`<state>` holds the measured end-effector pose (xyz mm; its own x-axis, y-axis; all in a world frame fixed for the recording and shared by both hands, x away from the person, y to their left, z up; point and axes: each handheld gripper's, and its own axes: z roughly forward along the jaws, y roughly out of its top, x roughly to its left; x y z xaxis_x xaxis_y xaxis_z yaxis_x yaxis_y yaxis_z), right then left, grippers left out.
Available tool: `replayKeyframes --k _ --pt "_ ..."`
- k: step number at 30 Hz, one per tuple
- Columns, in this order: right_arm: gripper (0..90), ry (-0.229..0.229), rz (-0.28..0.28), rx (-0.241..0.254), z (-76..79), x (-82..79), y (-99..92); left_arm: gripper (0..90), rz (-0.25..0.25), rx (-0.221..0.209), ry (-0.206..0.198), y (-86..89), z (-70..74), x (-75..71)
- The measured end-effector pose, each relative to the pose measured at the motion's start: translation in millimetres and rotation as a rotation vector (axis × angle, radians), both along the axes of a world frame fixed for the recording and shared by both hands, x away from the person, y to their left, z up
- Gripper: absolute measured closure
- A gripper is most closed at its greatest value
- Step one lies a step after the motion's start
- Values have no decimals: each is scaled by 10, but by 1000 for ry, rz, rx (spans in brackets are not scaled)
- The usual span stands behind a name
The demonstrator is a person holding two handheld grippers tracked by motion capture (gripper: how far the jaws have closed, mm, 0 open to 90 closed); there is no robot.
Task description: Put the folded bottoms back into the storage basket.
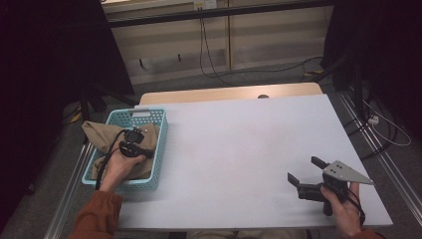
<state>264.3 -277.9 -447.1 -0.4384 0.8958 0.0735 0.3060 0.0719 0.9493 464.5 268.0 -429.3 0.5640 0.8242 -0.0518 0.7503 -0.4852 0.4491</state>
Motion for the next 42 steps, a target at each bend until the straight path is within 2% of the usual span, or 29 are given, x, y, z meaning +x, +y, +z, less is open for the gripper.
replayKeyframes --k 1,5,6,7,8,9,10,11,12,13,14,15,17,18,19,20,22,23,25,26,27,28,29,32,33,34,35,37,42 --pt "13 0 0 0 0 2 7 850 -33 -4 -2 9 1 -14" --pt "13 0 -1 -1 0 6 10 850 -66 -38 8 36 -4 -33" --pt "13 0 -1 -1 0 6 10 850 -66 -38 8 36 -4 -33" --pt "13 2 -2 1 0 5 9 850 -88 -33 23 46 6 -40" --pt "13 2 -2 1 0 5 9 850 -88 -33 23 46 6 -40" --pt "13 2 -2 0 -1 8 8 850 -84 -53 19 37 -1 -56" --pt "13 2 -2 0 -1 8 8 849 -84 -53 19 37 -1 -56" --pt "13 2 -3 0 -1 8 8 849 -108 -37 23 53 12 -51" --pt "13 2 -2 0 -1 8 8 844 -101 -42 23 59 14 -49" --pt "13 2 -2 0 -2 8 7 775 -45 -86 13 83 22 -44" --pt "13 2 -2 0 -2 8 7 745 -45 -86 13 83 22 -44" --pt "13 2 -3 0 -2 8 6 745 -40 -70 -10 92 42 -49" --pt "13 1 -3 0 -1 8 3 627 -18 -43 -62 99 88 -81" --pt "13 1 -4 0 -2 8 2 578 -19 -58 -80 109 113 -95" --pt "13 -1 -1 -6 -4 8 -2 569 -5 -89 -135 151 210 -129" --pt "13 -1 -1 -6 -4 8 -2 533 -5 -89 -135 151 210 -129" --pt "13 -1 -1 -6 -4 7 -2 507 43 -106 -187 212 321 -156" --pt "13 3 -1 -5 -3 6 0 507 53 -127 -198 262 385 -166" --pt "13 0 0 -6 -2 5 2 425 69 -138 -214 326 465 -183" --pt "13 0 0 -6 -2 5 2 425 77 -146 -223 363 506 -198" --pt "13 0 -1 -6 -2 6 1 403 102 -145 -266 454 589 -232" --pt "13 3 -2 -4 -2 5 1 377 121 -147 -282 509 631 -247" --pt "13 3 -2 -4 -2 5 1 364 121 -147 -282 509 631 -247" --pt "13 3 -2 -4 -3 7 3 364 174 -186 -328 705 735 -281" --pt "13 3 -2 -4 -2 5 4 363 211 -206 -346 841 794 -304" --pt "13 3 -2 -4 -2 5 3 362 211 -206 -346 841 794 -304" --pt "13 3 -3 -4 -3 6 2 361 243 -221 -365 964 833 -329" --pt "13 4 -3 -3 -4 7 2 360 259 -227 -372 1023 847 -342" --pt "13 4 -2 -6 -5 9 3 300 364 -226 -396 1242 835 -391"
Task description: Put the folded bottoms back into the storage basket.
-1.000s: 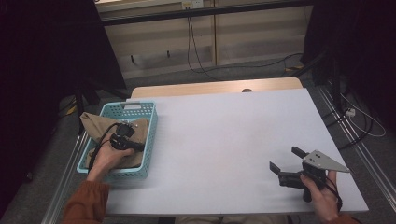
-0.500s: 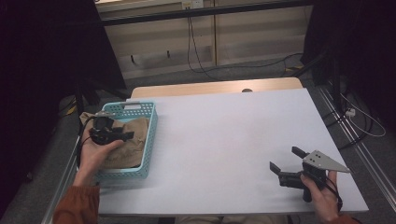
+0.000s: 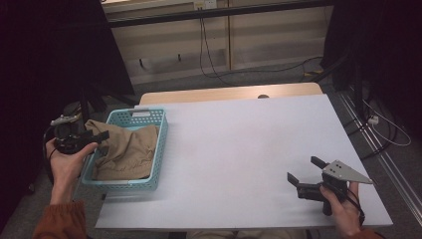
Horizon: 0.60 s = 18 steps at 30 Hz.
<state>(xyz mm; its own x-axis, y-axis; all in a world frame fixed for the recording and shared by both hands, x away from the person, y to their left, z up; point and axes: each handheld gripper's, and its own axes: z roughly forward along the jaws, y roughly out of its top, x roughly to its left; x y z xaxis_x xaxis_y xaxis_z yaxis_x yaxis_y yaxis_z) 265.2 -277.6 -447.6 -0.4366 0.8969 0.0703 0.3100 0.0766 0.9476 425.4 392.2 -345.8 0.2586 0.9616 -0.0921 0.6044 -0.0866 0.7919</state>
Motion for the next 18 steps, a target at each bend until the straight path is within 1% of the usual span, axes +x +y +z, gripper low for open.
replayKeyframes --k 2,4,5,6,7,8,9,10,11,12,14,15,16,17,18 --pt "13 -1 0 0 0 1 1 266 24 10 13 48 -24 -3" --pt "13 0 1 -1 -1 2 1 226 51 40 22 67 -50 3" --pt "13 1 0 1 -2 4 3 205 52 28 31 73 -75 23" --pt "13 1 0 1 -2 5 4 176 47 20 50 80 -100 49" --pt "13 1 0 1 -2 6 7 170 46 12 54 81 -120 68" --pt "13 0 1 0 -2 6 7 166 41 2 50 80 -143 90" --pt "13 -1 2 -2 -1 4 6 156 37 -45 43 79 -174 136" --pt "13 -1 2 -2 -1 4 6 154 37 -45 43 79 -174 136" --pt "13 0 1 -2 -1 4 4 154 31 -70 34 67 -182 159" --pt "13 1 0 0 -2 4 2 156 23 -72 29 40 -186 194" --pt "13 2 0 1 -3 7 0 140 24 -48 29 -21 -172 238" --pt "13 2 -1 1 -3 6 4 147 24 -28 35 -101 -152 291" --pt "13 2 -1 1 -3 6 4 170 24 -28 35 -101 -152 291" --pt "13 1 -1 1 -3 6 4 239 38 -5 41 -140 -145 318" --pt "13 1 -1 1 -3 6 4 239 62 37 55 -174 -140 346"
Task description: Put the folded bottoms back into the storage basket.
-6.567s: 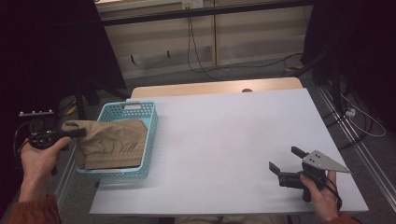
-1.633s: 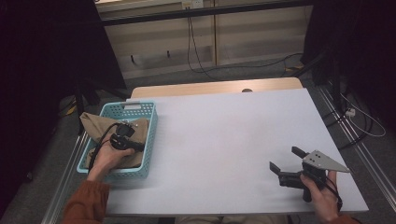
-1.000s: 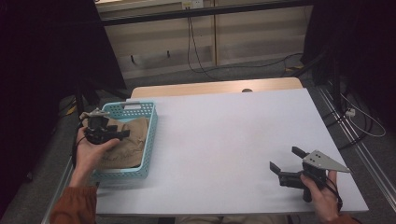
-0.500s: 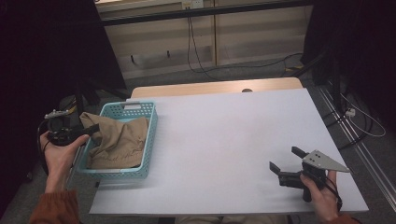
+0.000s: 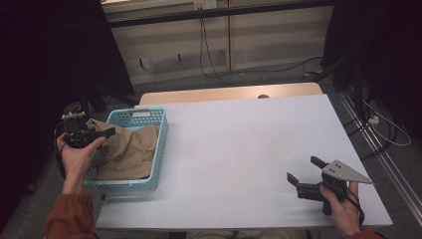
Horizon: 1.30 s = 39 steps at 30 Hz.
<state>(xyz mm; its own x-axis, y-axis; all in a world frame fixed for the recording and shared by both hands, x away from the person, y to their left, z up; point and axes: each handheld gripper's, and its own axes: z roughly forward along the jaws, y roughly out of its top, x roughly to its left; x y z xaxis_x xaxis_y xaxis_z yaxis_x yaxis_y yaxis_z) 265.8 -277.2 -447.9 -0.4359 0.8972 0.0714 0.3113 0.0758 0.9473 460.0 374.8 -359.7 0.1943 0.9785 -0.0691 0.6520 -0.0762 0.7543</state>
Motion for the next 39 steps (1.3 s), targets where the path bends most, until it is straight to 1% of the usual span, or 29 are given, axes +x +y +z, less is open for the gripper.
replayKeyframes --k 1,2,3,4,5,6,7,8,10,11,12,16,17,19,22,23,24,26,27,28,29,30,31,32,33,34,36,37,39 --pt "13 0 2 -2 0 -1 -3 319 19 37 16 -30 -5 35" --pt "13 0 2 -2 1 -4 -3 361 24 56 30 -49 -21 76" --pt "13 -1 2 -2 1 -5 -5 395 24 87 45 -56 -46 119" --pt "13 -1 1 -1 2 -7 -5 505 22 113 54 -62 -59 136" --pt "13 0 1 3 1 -9 -7 674 22 140 57 -73 -79 159" --pt "13 0 1 3 1 -9 -7 674 7 154 63 -79 -92 172" --pt "13 0 0 3 -1 -7 -13 813 -13 169 68 -103 -109 178" --pt "13 0 0 3 -1 -7 -13 844 -13 169 68 -103 -109 178" --pt "13 1 -1 4 -3 -5 -12 865 -24 197 76 -112 -135 199" --pt "13 2 -2 3 -2 -7 -10 871 -28 184 82 -103 -184 236" --pt "13 2 -1 2 0 -8 -7 875 -38 183 89 -94 -209 258" --pt "13 -2 1 -3 -1 -11 -6 881 -50 177 100 -66 -261 317" --pt "13 3 -3 3 -2 -7 -9 882 -56 165 95 -65 -276 339" --pt "13 2 -3 2 -3 -3 -11 883 -72 171 96 -80 -300 379" --pt "13 5 -2 2 -4 -2 -8 884 -105 187 110 -119 -322 438" --pt "13 4 -3 2 -5 -1 -10 884 -124 164 94 -147 -306 464" --pt "13 3 -4 0 -6 0 -13 884 -124 164 94 -147 -306 464" --pt "13 2 -4 -1 -6 0 -15 885 -146 163 79 -173 -279 483" --pt "13 4 -4 0 -6 1 -12 885 -170 154 64 -204 -261 497" --pt "13 4 -4 0 -6 1 -12 885 -170 154 64 -204 -261 497" --pt "13 4 -4 0 -6 0 -11 885 -187 152 53 -226 -254 504" --pt "13 6 -4 2 -5 -2 -10 886 -190 154 49 -236 -247 508" --pt "13 5 -5 1 -7 -1 -12 885 -195 128 23 -246 -235 513" --pt "13 5 -5 1 -7 -1 -12 886 -195 128 23 -246 -235 513" --pt "13 3 -3 0 -7 -1 -15 885 -209 86 -13 -233 -232 509" --pt "13 4 -3 0 -7 -2 -15 885 -213 91 -21 -227 -236 509" --pt "13 5 -4 0 -8 -2 -15 884 -217 91 -26 -218 -253 509" --pt "13 5 -5 1 -8 -1 -15 884 -212 91 -11 -198 -274 516" --pt "13 5 -6 1 -8 -1 -16 884 -161 88 23 -138 -320 523"
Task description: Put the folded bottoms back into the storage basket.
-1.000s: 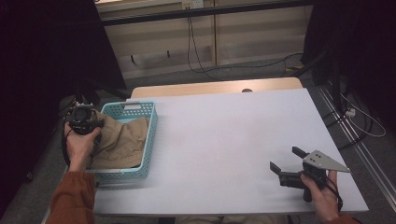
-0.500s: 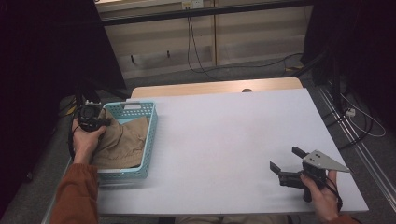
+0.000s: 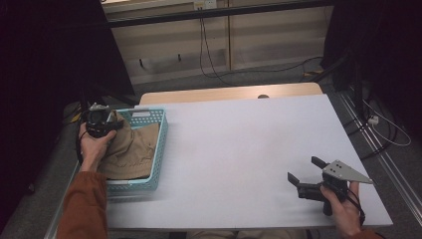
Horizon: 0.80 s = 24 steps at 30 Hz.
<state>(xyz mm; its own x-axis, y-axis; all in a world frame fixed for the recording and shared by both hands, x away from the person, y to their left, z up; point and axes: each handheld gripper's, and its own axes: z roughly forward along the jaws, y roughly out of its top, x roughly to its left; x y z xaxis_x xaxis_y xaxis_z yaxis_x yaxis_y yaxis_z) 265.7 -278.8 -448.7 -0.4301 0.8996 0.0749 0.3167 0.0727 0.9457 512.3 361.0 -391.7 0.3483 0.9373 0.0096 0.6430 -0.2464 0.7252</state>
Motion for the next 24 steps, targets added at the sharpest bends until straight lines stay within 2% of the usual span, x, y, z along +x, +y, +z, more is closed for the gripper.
replayKeyframes --k 3,4,6,8,9,10,12,14,17,20,21,23,24 --pt "13 0 0 1 0 -4 -2 883 30 36 58 40 -44 2" --pt "13 1 -2 1 -2 -2 -4 883 42 65 93 44 -56 3" --pt "13 1 -1 0 -1 -4 -2 882 43 78 105 33 -57 6" --pt "13 1 0 1 0 -6 1 881 43 118 140 -3 -64 24" --pt "13 1 0 1 0 -6 1 880 43 118 140 -3 -64 24" --pt "13 2 -1 1 3 -11 0 879 54 119 158 1 -88 35" --pt "13 2 0 0 2 -13 -3 874 59 123 161 5 -100 37" --pt "13 0 0 -1 1 -14 -6 867 67 100 156 10 -134 35" --pt "13 -2 1 -1 0 -14 -9 849 60 95 150 5 -139 33" --pt "13 -2 2 1 1 -15 -7 807 51 79 142 4 -146 32" --pt "13 -1 3 1 2 -18 -7 768 53 75 139 5 -147 30" --pt "13 -3 4 0 0 -17 -9 737 52 45 124 19 -140 16" --pt "13 -4 1 3 -1 -17 -11 705 34 32 113 29 -132 1"
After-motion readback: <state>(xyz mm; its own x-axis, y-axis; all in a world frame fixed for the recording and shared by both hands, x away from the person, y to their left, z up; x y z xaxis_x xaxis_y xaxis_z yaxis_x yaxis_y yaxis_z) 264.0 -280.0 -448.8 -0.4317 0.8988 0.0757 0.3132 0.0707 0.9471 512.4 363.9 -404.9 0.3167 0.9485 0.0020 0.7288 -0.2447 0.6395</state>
